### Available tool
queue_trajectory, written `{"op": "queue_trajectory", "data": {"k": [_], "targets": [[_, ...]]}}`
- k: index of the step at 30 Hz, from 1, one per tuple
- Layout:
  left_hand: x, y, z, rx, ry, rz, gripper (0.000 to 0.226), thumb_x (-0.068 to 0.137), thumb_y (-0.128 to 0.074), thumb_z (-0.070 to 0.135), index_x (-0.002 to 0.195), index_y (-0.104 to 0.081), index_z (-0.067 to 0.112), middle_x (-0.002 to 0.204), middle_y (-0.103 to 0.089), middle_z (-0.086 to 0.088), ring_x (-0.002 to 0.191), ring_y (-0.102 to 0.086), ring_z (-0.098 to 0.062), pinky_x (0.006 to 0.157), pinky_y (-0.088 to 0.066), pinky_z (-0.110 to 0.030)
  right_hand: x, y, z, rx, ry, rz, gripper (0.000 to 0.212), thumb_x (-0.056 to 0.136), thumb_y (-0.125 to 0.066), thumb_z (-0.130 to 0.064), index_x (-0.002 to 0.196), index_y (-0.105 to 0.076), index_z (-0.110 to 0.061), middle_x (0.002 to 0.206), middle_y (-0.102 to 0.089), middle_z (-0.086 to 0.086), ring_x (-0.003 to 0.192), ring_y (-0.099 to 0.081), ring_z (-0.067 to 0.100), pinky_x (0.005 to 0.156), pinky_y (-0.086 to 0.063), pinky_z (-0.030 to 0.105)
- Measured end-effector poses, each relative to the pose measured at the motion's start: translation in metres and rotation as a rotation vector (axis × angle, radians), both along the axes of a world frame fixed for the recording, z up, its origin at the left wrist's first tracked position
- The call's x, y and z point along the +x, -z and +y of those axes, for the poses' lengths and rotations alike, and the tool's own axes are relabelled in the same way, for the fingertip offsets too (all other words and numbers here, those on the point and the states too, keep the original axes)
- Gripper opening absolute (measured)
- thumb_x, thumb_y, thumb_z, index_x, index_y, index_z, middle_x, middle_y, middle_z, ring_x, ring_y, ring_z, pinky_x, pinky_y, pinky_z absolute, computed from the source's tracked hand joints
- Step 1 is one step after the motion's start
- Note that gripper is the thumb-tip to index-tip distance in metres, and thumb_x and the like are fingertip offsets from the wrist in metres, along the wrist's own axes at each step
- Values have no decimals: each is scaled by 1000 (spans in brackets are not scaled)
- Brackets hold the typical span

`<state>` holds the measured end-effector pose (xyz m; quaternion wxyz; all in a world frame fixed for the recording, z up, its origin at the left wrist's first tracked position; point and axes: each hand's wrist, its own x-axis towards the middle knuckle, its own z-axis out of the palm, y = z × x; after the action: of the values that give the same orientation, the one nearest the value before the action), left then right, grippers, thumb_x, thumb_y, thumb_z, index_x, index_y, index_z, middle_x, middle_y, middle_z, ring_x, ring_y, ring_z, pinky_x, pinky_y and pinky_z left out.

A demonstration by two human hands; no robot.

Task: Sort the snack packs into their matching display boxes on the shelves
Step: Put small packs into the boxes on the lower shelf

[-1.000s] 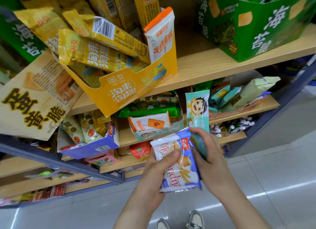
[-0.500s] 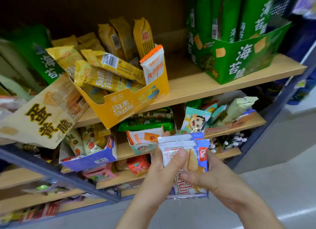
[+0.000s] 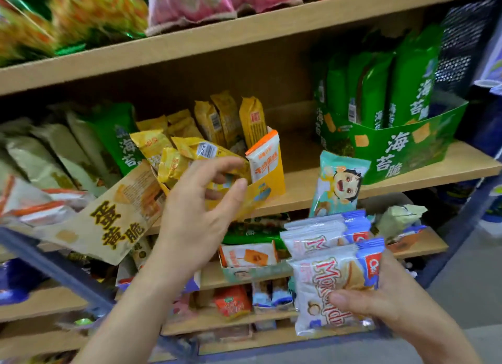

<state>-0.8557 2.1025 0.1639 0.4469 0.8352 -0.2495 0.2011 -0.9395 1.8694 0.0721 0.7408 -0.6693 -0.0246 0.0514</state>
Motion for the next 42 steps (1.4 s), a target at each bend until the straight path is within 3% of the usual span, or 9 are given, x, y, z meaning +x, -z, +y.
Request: {"op": "queue_trajectory", "data": {"k": [5, 9, 12, 18, 20, 25, 33, 39, 42], "targets": [[54, -28, 14, 580, -331, -449, 25, 86, -70, 31, 109, -70, 21, 120, -61, -4, 114, -51, -29, 96, -41, -45, 22, -29, 6, -78, -41, -70, 115, 32, -100, -47, 133, -49, -27, 115, -73, -3, 103, -71, 17, 79, -56, 22], [79, -43, 32, 861, -457, -76, 68, 80, -66, 60, 140, -38, 44, 147, -40, -4, 135, -33, -33, 108, -27, -58, 30, -44, 10, -77, -87, -54, 108, 28, -101, -35, 123, -50, -41, 106, -75, -10, 93, -74, 12, 70, -56, 17], [93, -60, 48, 942, -396, 17, 54, 86, -52, 66, 135, -38, 46, 131, -53, 3, 123, -47, -27, 99, -42, -51, 37, -52, 16, -149, -139, -68, 93, 45, -98, -12, 118, -54, -48, 110, -73, -14, 99, -72, 9, 75, -56, 18], [117, -65, 54, 695, -392, -112, 42, 96, -44, 56, 91, -55, 15, 74, -58, 2, 75, -62, -29, 57, -42, -37, 54, -70, 36, -140, -180, -45, 93, 48, -88, -5, 121, -45, -45, 106, -74, -14, 94, -73, 11, 71, -56, 19], [124, -64, 57, 551, -366, -44, 45, 95, -50, 53, 78, -57, 12, 70, -61, -2, 70, -61, -26, 58, -47, -40, 61, -73, 39, -138, -181, -52, 96, 48, -88, -3, 124, -45, -43, 107, -75, -10, 95, -73, 14, 71, -57, 21], [119, -73, 62, 267, -258, -155, 20, 97, -58, 33, 86, -65, 17, 69, -62, 6, 63, -59, -16, 56, -45, -32, 70, -74, 37, -102, -182, -55, 107, 35, -100, -19, 128, -49, -35, 109, -75, 2, 96, -74, 24, 71, -59, 25], [89, -92, 90, 310, -358, -717, 29, 103, -46, 25, 98, -67, 6, 84, -66, -10, 76, -60, -30, 64, -46, -44, 78, -72, 42, -44, -196, -82, 108, 31, -103, -28, 126, -54, -37, 113, -73, 10, 99, -72, 32, 74, -60, 33], [64, -116, 108, 234, -324, -715, 27, 101, -44, 19, 95, -67, 6, 78, -56, 3, 69, -52, -17, 63, -46, -38, 83, -71, 50, -5, -192, -142, 89, 29, -104, -30, 109, -67, -43, 108, -75, 11, 93, -74, 32, 70, -61, 33], [56, -124, 110, 329, -315, -729, 24, 95, -46, 14, 94, -69, 6, 79, -61, -1, 72, -54, -17, 65, -47, -37, 85, -69, 55, -7, -174, -148, 98, 24, -104, -32, 113, -65, -38, 102, -76, 10, 86, -75, 29, 65, -60, 30]]}}
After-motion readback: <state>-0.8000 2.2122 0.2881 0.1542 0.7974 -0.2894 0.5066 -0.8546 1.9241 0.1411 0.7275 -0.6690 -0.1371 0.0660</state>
